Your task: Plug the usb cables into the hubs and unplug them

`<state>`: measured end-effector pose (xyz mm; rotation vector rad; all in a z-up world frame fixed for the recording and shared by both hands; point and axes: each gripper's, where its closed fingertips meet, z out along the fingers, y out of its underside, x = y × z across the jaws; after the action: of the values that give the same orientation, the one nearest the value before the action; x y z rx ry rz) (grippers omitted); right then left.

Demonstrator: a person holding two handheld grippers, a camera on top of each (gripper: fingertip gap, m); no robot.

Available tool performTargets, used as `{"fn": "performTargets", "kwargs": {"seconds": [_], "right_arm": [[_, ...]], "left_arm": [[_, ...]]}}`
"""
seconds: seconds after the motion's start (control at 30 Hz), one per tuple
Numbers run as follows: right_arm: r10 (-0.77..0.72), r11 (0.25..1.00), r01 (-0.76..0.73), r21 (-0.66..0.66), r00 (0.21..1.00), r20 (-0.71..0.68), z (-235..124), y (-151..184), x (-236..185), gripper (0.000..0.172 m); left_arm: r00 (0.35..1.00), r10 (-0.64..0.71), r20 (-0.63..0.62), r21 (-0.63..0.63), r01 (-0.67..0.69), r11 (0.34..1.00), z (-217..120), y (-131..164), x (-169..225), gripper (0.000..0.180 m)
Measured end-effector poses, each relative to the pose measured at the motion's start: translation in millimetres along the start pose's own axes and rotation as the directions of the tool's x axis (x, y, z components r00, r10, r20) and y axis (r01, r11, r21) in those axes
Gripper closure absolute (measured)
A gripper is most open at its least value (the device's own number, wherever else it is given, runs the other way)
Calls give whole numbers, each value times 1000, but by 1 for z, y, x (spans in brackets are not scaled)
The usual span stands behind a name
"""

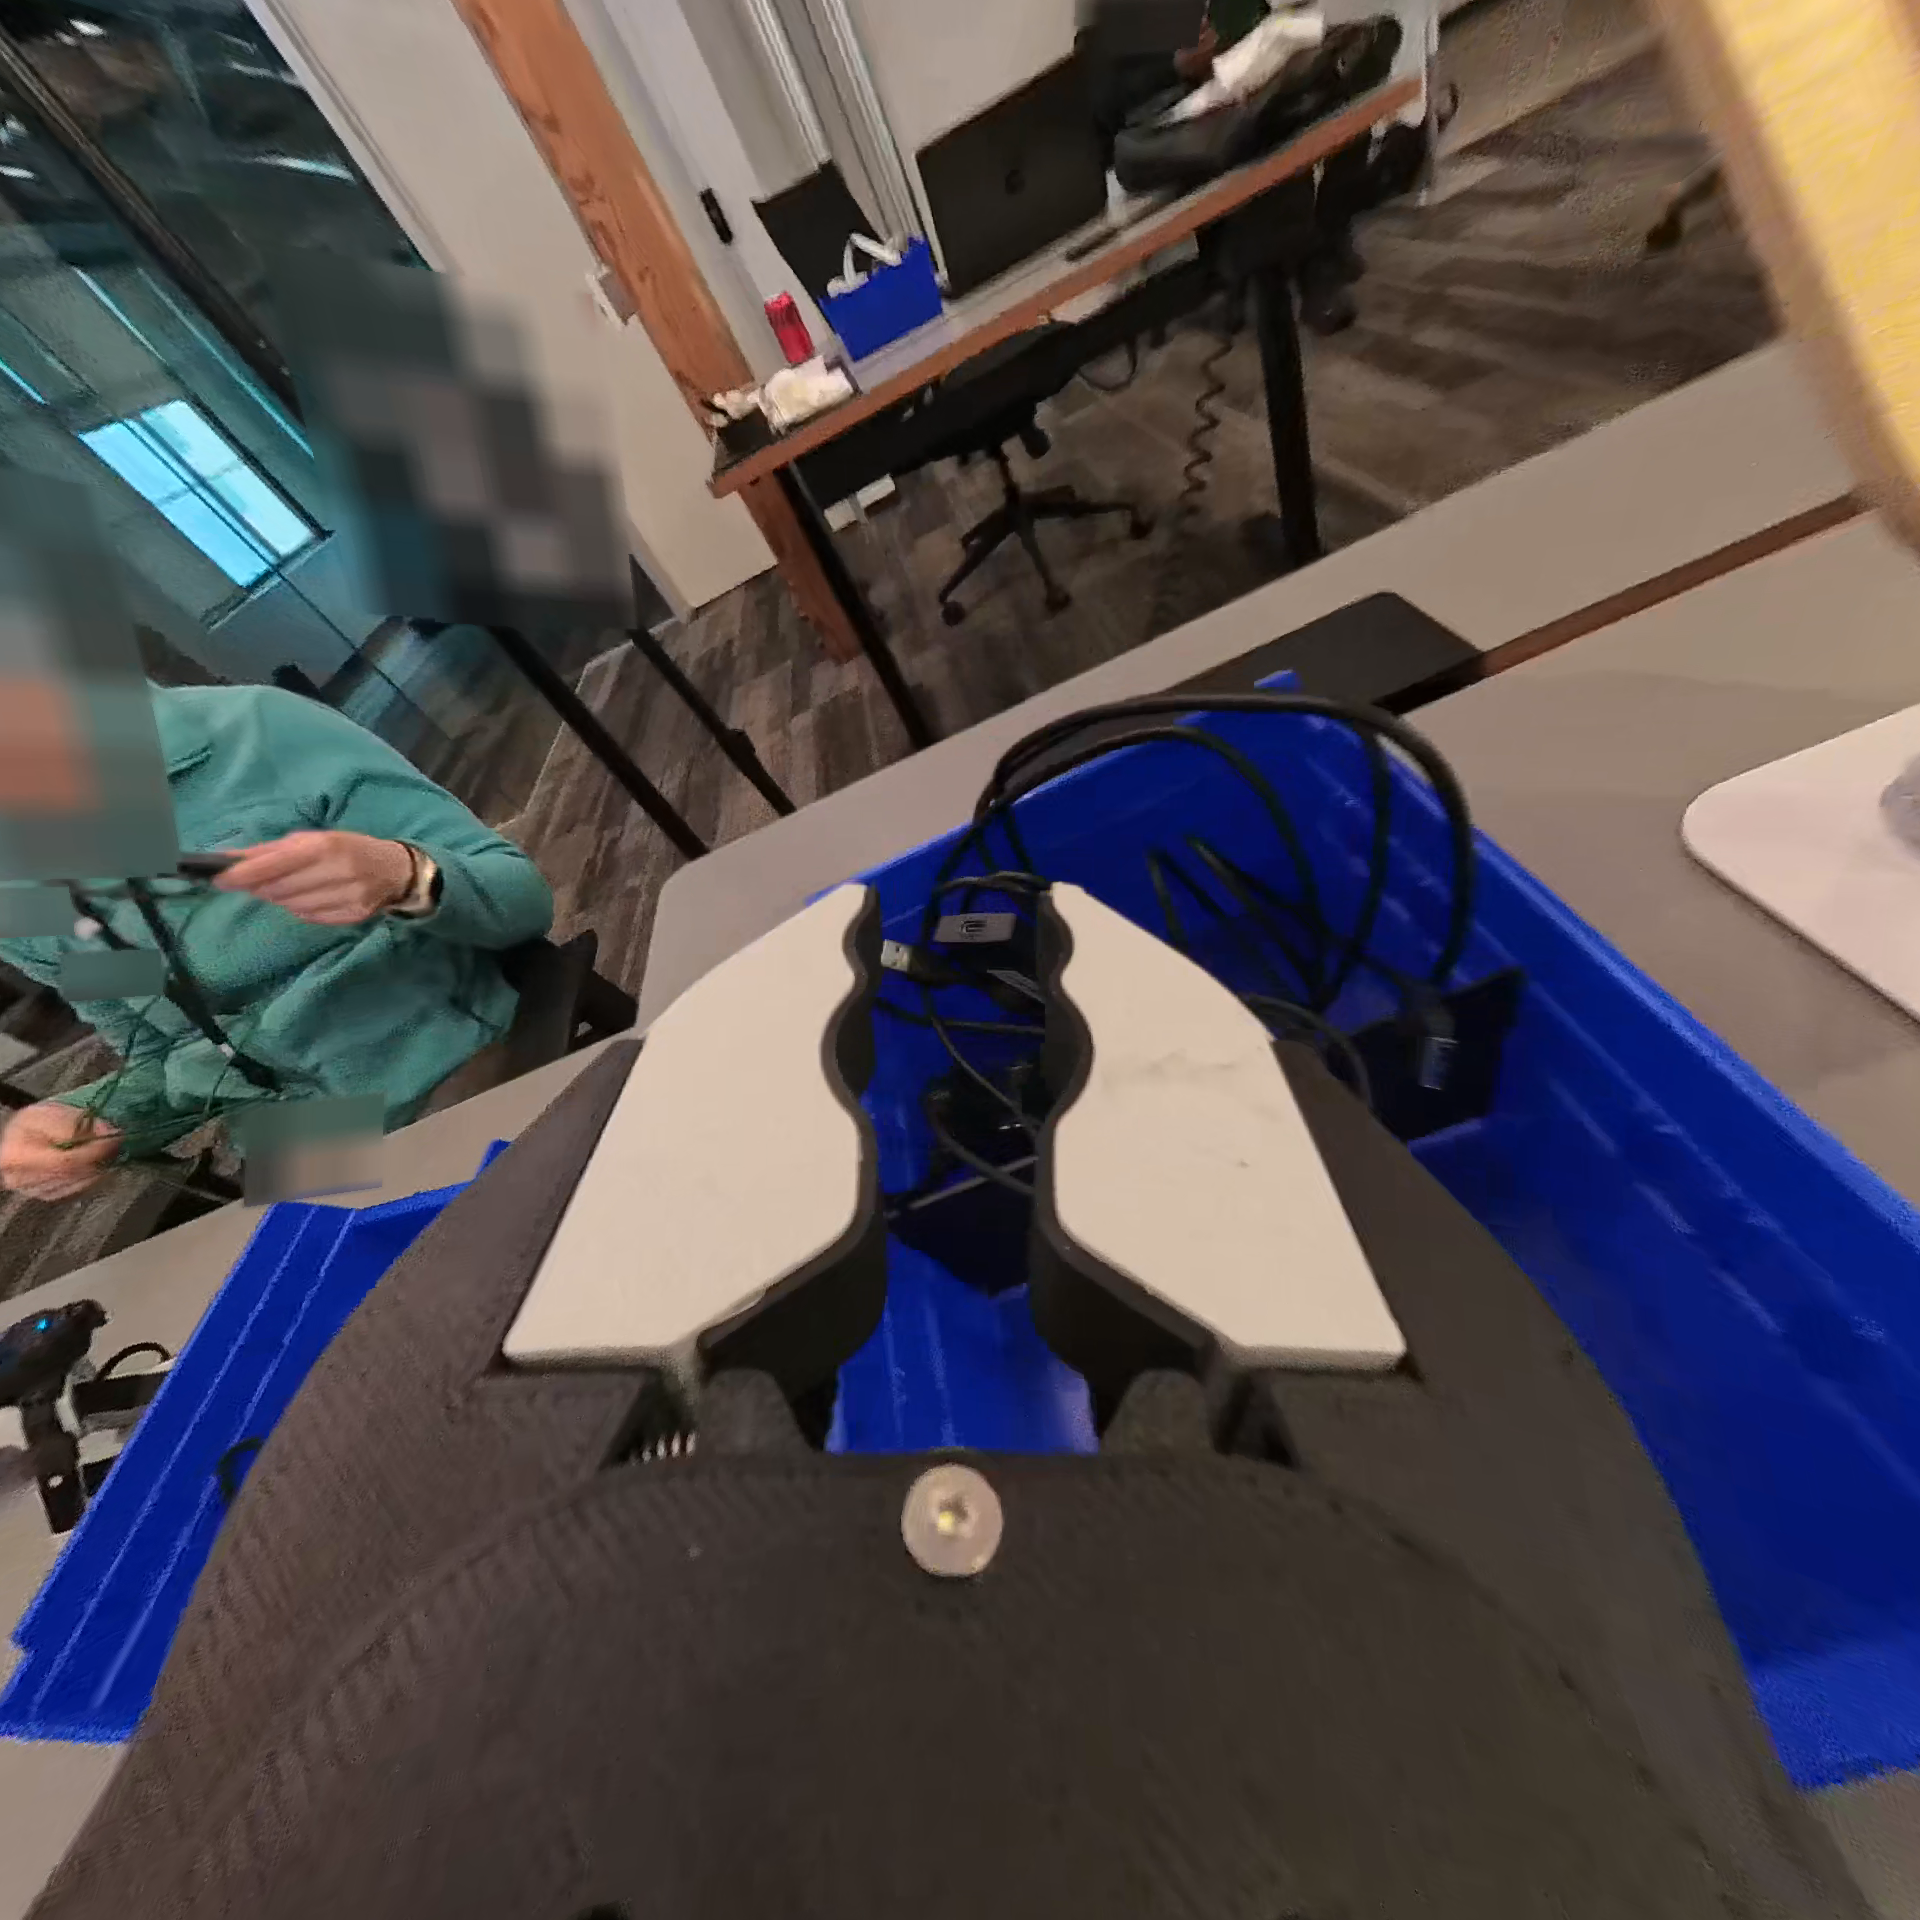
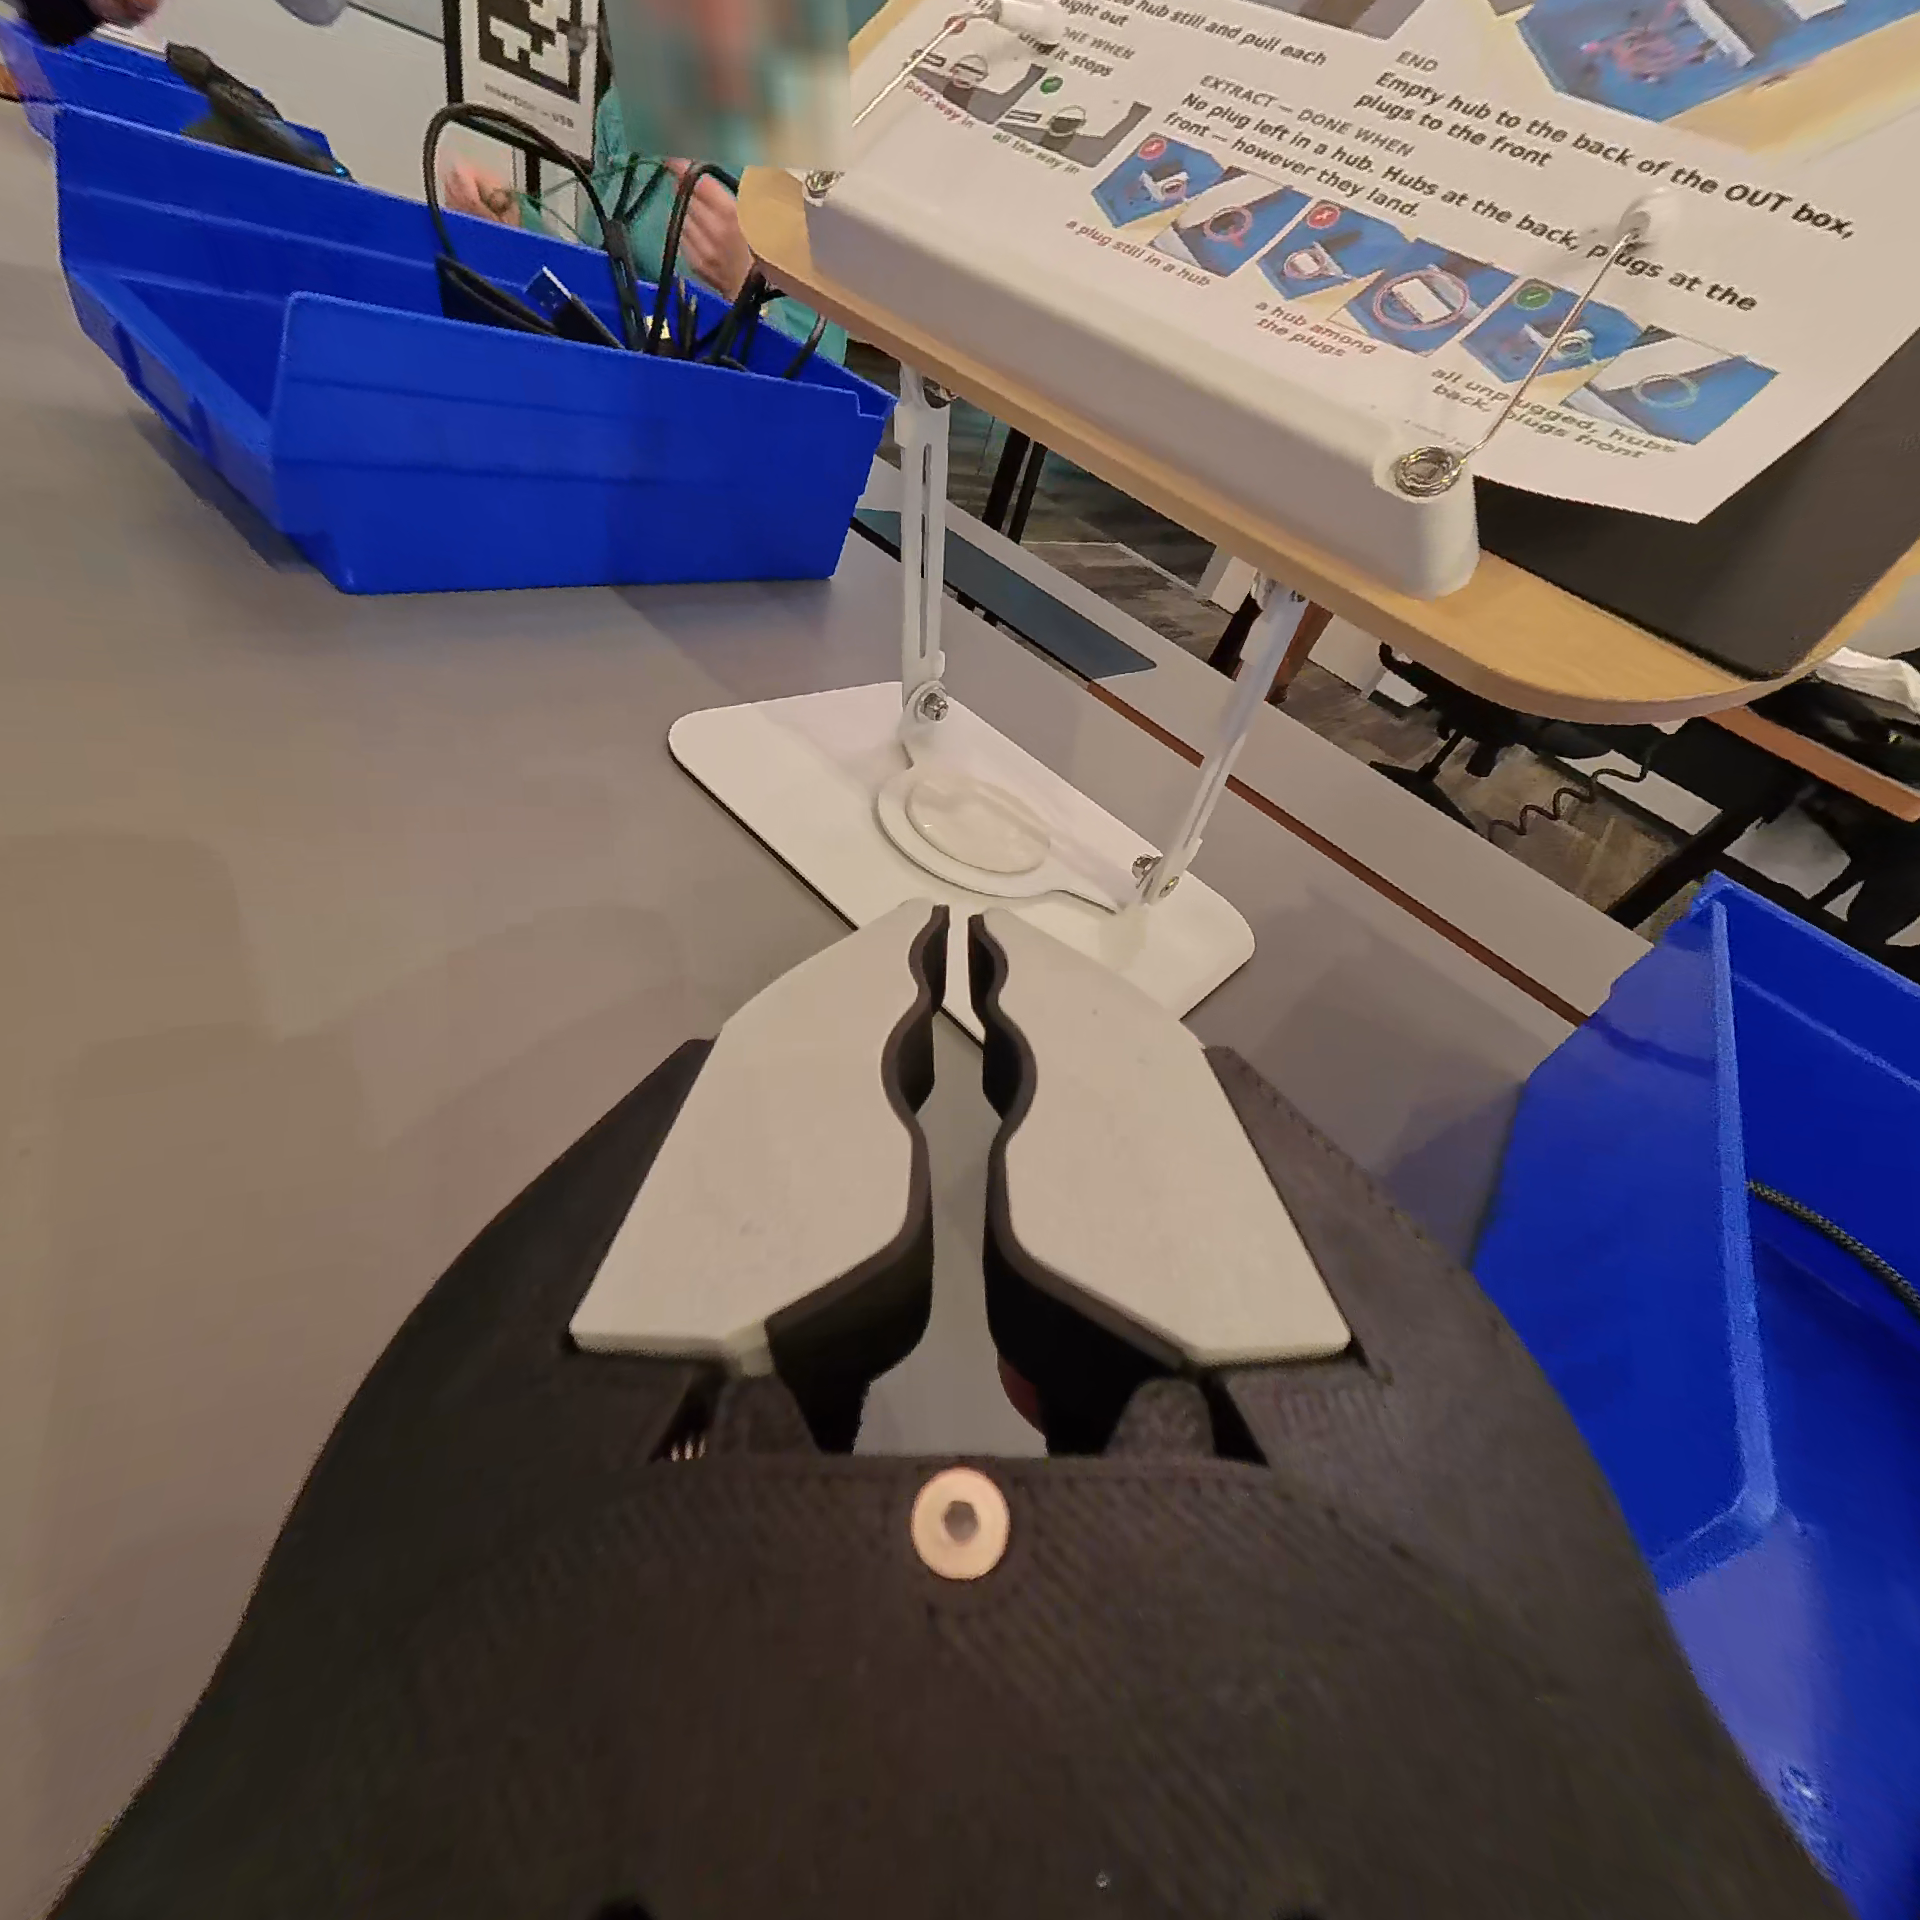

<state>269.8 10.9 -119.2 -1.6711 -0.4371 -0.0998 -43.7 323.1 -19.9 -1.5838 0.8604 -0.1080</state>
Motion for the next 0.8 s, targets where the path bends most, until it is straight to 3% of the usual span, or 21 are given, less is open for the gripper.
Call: {"fn": "performTargets", "kwargs": {"seconds": [0.23, 0.37, 0.5, 0.53, 0.63, 0.8], "right_arm": [[2, 1000, -2, -5, 1000, 9, 1, 2, 1, 168], [-3, 1000, 3, -6, 1000, 18, 2, 3, 0, 169], [-4, 1000, 4, -5, 1000, 17, 1, 3, 1, 169], [-4, 1000, 4, -4, 1000, 16, 1, 2, 1, 169], [-1, 1000, 1, -3, 1000, 18, 1, 2, 2, 169], [0, 1000, 0, 2, 1000, 16, 0, 1, 3, 169]], "left_arm": [[997, 42, -67, -189, -54, 980, 53, 25, -5, 149], [988, 99, -115, -310, -131, 942, 75, 42, 0, 149], [975, 74, -210, -404, -156, 902, 91, 63, 14, 141], [972, 88, -217, -415, -173, 893, 95, 68, 16, 133], [970, 146, -194, -408, -215, 887, 101, 67, 11, 141], [961, 205, -183, -416, -265, 870, 102, 67, 6, 134]]}}
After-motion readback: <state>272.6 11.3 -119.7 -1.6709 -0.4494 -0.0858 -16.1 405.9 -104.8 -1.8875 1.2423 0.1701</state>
